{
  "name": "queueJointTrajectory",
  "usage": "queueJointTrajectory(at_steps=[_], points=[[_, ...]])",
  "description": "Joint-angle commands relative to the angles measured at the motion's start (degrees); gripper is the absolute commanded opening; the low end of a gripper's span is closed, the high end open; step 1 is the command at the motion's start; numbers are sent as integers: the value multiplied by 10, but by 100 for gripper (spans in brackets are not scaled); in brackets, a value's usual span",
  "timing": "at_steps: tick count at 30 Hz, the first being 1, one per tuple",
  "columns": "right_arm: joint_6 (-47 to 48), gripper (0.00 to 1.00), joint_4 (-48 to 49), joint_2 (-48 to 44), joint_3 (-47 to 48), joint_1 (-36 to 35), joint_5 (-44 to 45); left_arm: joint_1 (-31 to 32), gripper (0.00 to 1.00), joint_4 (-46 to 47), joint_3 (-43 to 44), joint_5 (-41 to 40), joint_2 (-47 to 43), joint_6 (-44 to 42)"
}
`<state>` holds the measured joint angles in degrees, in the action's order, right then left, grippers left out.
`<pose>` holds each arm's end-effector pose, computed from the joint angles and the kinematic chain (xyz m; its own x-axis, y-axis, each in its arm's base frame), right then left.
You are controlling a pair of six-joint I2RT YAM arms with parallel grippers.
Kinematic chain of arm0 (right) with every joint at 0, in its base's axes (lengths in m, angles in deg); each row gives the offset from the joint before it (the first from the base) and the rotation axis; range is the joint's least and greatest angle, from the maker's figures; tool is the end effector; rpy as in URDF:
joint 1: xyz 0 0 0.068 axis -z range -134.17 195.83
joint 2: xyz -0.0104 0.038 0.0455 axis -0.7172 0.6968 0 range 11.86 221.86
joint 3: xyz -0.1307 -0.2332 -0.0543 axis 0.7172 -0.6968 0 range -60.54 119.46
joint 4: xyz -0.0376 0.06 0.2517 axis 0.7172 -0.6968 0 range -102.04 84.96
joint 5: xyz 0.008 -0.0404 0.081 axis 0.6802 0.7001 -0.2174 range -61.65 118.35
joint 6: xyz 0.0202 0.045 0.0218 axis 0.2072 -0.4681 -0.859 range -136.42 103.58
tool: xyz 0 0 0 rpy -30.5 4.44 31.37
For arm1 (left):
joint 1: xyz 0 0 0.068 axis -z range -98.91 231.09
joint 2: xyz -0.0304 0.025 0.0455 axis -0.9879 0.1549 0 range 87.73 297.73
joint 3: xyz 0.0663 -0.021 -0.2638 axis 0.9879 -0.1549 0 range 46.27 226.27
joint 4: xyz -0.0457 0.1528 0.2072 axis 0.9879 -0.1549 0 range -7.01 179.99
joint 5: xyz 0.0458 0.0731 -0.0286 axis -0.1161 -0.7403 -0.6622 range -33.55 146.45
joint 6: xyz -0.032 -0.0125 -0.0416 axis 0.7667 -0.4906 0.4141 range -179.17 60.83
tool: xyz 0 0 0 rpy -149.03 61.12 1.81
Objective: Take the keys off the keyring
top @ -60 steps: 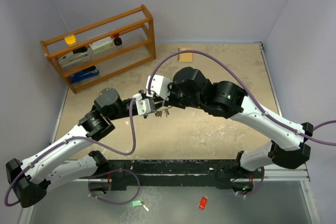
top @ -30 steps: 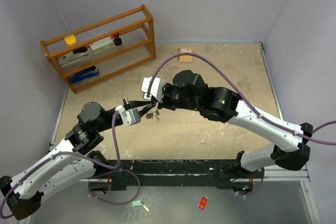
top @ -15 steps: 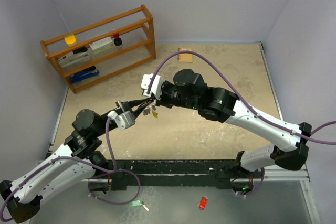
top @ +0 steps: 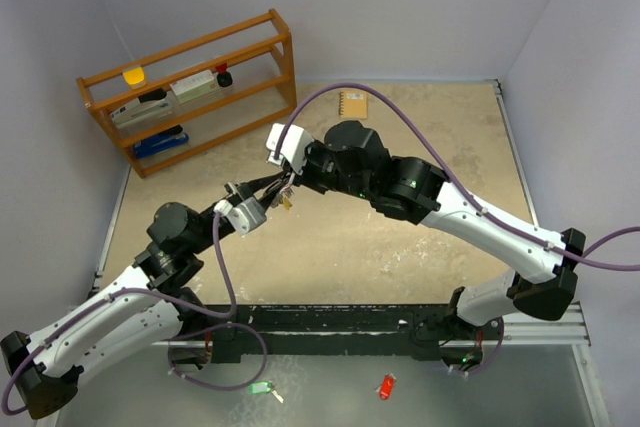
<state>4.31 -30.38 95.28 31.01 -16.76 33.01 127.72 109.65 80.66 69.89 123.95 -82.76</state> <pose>0.1537 0.2901 0.4374 0.1733 -0.4325 -0.8848 -0.8422 0.4006 -0.3608 0.1019 -0.1199 0.3549 0.5364 -0.0009 -0.8440 0.7030 0.5537 0.4462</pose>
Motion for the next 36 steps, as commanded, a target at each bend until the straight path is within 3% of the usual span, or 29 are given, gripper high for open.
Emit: queueJointTrajectory(at_steps=[1, 7, 13, 16, 24, 31, 36], points=[[-23, 0, -100, 40, -25, -9, 16, 22, 0, 280, 98, 111, -1, -15], [-42, 0, -124, 35, -8, -21, 52, 22, 0, 265, 99, 105, 3, -10], [-45, 12, -138, 38, -5, -47, 80, 22, 0, 265, 98, 104, 4, -7], [-42, 6, -157, 47, 9, -62, 91, 22, 0, 245, 105, 97, 5, -12], [-43, 34, -180, 31, 30, -85, 160, 22, 0, 187, 113, 89, 6, -30], [-46, 49, -151, -15, 33, -90, 179, 22, 0, 183, 94, 66, 3, -13], [-56, 50, -192, -11, 60, -101, 194, 22, 0, 195, 95, 13, 15, 2]])
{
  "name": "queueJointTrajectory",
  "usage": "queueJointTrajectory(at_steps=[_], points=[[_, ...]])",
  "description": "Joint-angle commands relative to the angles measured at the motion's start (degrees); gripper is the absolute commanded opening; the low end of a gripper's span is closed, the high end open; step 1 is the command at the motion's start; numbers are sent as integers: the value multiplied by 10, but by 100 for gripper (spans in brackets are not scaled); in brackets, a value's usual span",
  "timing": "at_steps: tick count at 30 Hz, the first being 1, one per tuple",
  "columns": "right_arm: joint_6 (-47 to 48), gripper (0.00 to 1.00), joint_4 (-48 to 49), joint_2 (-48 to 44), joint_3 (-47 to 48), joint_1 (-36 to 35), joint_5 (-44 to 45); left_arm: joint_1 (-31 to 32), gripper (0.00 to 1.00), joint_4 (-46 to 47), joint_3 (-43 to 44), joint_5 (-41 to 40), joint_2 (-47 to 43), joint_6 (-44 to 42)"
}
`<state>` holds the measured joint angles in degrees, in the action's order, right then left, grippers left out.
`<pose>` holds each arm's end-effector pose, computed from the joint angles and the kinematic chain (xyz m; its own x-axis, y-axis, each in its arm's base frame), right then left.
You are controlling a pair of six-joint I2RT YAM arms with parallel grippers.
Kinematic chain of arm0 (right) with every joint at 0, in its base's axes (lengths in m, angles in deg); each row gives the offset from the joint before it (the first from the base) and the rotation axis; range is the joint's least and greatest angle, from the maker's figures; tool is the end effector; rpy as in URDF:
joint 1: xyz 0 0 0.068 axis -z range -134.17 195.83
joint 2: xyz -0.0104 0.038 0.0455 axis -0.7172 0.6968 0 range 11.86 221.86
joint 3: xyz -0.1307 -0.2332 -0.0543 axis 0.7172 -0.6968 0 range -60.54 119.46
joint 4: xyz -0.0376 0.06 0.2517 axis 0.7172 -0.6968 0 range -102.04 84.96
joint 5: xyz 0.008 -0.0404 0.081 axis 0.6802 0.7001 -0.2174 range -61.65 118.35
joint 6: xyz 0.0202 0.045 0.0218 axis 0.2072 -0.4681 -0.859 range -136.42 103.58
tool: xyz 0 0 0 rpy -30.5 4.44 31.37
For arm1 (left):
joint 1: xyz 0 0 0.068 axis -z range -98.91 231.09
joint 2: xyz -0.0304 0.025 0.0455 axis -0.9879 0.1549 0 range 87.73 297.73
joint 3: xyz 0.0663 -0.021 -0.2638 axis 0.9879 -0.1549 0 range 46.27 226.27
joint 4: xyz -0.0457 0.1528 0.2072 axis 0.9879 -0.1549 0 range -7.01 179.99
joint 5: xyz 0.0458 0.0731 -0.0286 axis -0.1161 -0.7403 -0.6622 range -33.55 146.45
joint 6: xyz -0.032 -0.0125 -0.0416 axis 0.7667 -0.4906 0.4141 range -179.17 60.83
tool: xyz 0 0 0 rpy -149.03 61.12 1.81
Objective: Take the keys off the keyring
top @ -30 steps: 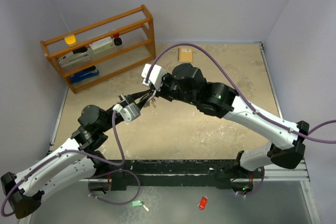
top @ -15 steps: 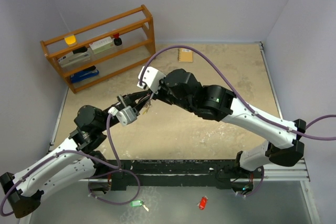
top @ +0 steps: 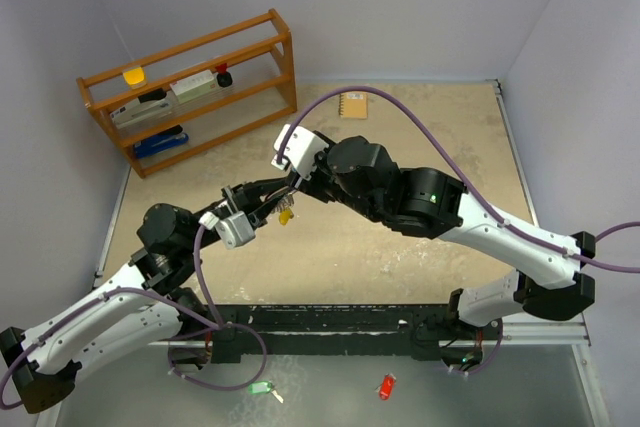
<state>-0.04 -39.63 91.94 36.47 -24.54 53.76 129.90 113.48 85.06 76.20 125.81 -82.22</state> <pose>0.1126 0.2704 0.4701 0.1035 -0.4683 -0.8775 -0.7131 0.5801 -0.3937 0.0927 -0.1242 0.3834 0.6051 -0.1319 -0.7851 0.7328 0.4777 0.4846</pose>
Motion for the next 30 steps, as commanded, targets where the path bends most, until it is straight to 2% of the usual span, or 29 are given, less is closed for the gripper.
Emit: queueJointTrajectory(at_steps=[1, 8, 17, 20, 26, 30], points=[[-14, 50, -109, 23, 10, -25, -6, 0, 0, 157, 53, -61, 2, -2], [-45, 50, -154, 20, 12, -35, 48, 0, 0, 169, 69, -143, 36, -9], [-63, 50, -139, -13, 1, -43, 86, 0, 0, 129, 109, -294, 82, -80], [-56, 51, -123, -24, 6, -49, 106, 0, 0, 120, 105, -322, 92, -95], [-46, 53, -104, -34, 2, -50, 191, 0, 0, 100, 91, -363, 63, -113], [-33, 55, -75, -45, -20, -50, 206, 0, 0, 76, 96, -387, 36, -132]])
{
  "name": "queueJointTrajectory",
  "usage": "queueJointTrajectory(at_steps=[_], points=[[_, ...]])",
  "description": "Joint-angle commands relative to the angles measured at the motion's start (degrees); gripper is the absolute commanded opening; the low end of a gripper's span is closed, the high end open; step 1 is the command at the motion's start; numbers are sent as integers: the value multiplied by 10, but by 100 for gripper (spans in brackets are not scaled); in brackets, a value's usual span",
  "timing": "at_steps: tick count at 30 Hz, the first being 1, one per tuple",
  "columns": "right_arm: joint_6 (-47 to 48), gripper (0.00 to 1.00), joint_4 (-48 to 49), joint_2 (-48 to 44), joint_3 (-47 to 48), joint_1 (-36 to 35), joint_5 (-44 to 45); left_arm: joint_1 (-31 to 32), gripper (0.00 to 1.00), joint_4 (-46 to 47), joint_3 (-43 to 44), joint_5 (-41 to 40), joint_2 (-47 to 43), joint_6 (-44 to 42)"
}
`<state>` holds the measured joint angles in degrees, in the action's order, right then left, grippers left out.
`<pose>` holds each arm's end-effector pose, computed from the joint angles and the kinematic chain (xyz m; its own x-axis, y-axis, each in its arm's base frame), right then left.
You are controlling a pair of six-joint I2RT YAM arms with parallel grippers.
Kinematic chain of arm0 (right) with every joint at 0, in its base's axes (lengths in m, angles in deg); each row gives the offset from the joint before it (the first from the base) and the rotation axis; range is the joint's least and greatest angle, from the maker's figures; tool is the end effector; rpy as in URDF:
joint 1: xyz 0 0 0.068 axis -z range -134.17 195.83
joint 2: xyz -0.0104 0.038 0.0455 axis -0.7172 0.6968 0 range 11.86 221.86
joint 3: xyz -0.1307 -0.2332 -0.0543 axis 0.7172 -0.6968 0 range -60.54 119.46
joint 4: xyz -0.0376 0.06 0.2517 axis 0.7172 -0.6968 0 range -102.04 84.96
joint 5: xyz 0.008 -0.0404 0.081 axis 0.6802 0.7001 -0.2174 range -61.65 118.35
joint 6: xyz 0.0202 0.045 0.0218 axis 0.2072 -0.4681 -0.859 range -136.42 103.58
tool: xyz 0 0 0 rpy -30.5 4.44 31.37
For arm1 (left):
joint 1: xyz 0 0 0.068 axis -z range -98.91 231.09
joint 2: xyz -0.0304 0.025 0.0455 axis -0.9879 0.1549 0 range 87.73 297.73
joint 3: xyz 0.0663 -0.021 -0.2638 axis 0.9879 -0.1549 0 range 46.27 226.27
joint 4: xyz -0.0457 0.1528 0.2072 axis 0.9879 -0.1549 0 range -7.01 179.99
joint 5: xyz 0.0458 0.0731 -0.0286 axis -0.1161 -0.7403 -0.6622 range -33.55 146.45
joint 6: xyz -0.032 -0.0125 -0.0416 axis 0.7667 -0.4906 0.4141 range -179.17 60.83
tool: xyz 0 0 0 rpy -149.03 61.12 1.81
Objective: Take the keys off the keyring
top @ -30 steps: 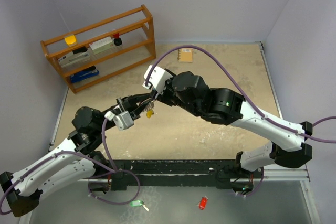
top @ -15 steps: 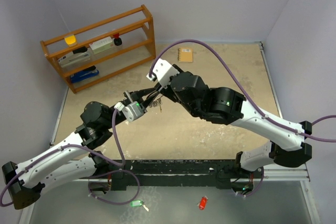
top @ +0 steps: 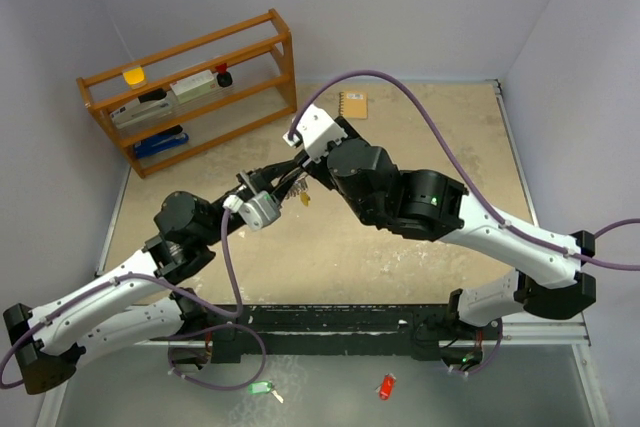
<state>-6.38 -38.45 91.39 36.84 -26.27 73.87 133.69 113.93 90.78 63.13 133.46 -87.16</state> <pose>0.1108 0.2606 0.4788 -0.0017 -0.4030 -0.9152 -0.4628 0.8116 -0.3565 0.1078 -0.1477 0.3995 0.6080 -0.0277 -0.7935 0.6442 0.6014 0.4726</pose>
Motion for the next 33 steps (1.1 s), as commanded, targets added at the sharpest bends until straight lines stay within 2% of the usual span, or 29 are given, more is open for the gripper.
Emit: queueJointTrajectory(at_steps=[1, 8, 16, 27, 30, 33], points=[[34, 55, -76, -42, -27, -32, 10, -37, 0, 63, 41, -261, -46, -90], [88, 59, 49, -64, -60, -33, 77, -37, 0, 14, 38, -256, -89, -87], [129, 63, 148, -77, -75, -32, 47, -37, 0, 7, 15, -226, -96, -44], [130, 65, 197, -180, -76, -32, -241, -37, 0, -23, 23, -77, -41, 105], [115, 66, 202, -214, -90, -31, -292, -38, 0, -16, 23, -23, -37, 158], [113, 67, 208, -227, -103, -31, -291, -37, 0, 22, 18, 31, -29, 229]])
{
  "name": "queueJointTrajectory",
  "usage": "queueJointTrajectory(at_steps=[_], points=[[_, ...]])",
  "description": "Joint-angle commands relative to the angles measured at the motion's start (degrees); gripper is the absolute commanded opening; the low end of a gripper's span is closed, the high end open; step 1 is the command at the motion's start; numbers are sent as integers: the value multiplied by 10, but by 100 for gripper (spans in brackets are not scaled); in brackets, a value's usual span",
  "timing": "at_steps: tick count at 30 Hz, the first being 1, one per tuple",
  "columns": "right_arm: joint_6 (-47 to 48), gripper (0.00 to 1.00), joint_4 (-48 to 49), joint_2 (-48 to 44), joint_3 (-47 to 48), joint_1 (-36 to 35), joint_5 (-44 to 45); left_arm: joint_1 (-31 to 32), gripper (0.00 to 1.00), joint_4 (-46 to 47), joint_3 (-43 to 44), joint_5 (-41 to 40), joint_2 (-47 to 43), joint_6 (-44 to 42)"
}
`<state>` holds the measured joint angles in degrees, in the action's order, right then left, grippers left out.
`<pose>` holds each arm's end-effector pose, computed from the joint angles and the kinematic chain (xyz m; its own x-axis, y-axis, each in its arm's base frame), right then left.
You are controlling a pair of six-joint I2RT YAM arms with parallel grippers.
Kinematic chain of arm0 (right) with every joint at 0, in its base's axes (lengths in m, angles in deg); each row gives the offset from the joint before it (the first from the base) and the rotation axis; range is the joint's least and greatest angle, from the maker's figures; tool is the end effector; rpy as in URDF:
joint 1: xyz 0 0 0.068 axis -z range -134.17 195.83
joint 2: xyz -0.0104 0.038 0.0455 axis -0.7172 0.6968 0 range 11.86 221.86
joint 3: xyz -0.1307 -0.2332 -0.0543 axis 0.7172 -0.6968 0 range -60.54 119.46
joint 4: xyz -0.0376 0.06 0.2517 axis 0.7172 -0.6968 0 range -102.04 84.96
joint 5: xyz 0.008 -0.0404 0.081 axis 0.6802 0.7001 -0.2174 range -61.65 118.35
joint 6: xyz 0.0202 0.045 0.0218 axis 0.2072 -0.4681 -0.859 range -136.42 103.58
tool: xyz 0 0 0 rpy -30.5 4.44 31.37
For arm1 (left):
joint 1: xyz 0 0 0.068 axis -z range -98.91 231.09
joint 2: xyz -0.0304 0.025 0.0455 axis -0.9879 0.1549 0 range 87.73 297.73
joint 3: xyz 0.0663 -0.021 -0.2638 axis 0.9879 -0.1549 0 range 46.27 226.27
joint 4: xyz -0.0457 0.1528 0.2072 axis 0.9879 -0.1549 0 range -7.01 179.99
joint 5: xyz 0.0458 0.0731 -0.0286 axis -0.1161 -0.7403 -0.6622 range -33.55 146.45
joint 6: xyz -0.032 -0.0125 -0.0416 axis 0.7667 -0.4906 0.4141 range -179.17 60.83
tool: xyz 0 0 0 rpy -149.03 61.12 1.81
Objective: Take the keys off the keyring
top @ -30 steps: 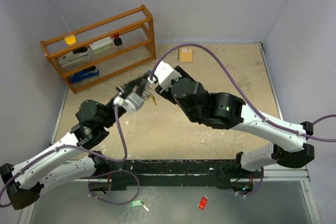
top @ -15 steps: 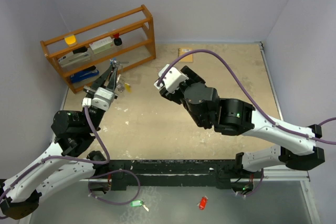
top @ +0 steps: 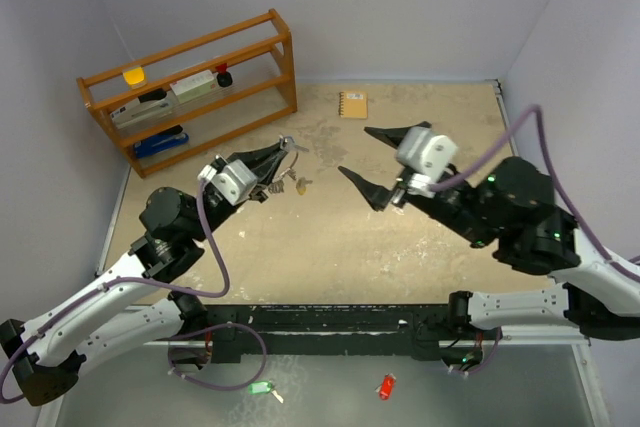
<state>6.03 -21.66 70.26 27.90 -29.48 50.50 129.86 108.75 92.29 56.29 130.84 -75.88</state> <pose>0.0555 0.1588 0.5377 0.3612 -0.0177 -0.9323 -0.7195 0.6308 -0.2907 0.1126 -0.1283 0.4068 0.4488 -0.0758 -0.8904 0.6487 0.7130 0.2662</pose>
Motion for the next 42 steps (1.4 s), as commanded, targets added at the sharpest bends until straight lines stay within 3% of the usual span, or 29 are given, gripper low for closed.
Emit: queueJointTrajectory(at_steps=[1, 13, 23, 34, 42], points=[[-15, 67, 34, -12, -14, 1, -55, 1, 0, 85, 4, 112, 2, 139], [1, 66, 27, 29, -36, 1, -38, 1, 0, 176, 30, 176, 68, 279], [11, 65, 33, 26, -48, 1, -25, 0, 0, 162, 34, 161, 72, 279], [28, 50, 25, 27, -46, 1, 39, 1, 0, 112, 46, 133, 59, 287], [40, 50, 22, 41, -46, 1, 56, 0, 0, 106, 56, 150, 57, 303]])
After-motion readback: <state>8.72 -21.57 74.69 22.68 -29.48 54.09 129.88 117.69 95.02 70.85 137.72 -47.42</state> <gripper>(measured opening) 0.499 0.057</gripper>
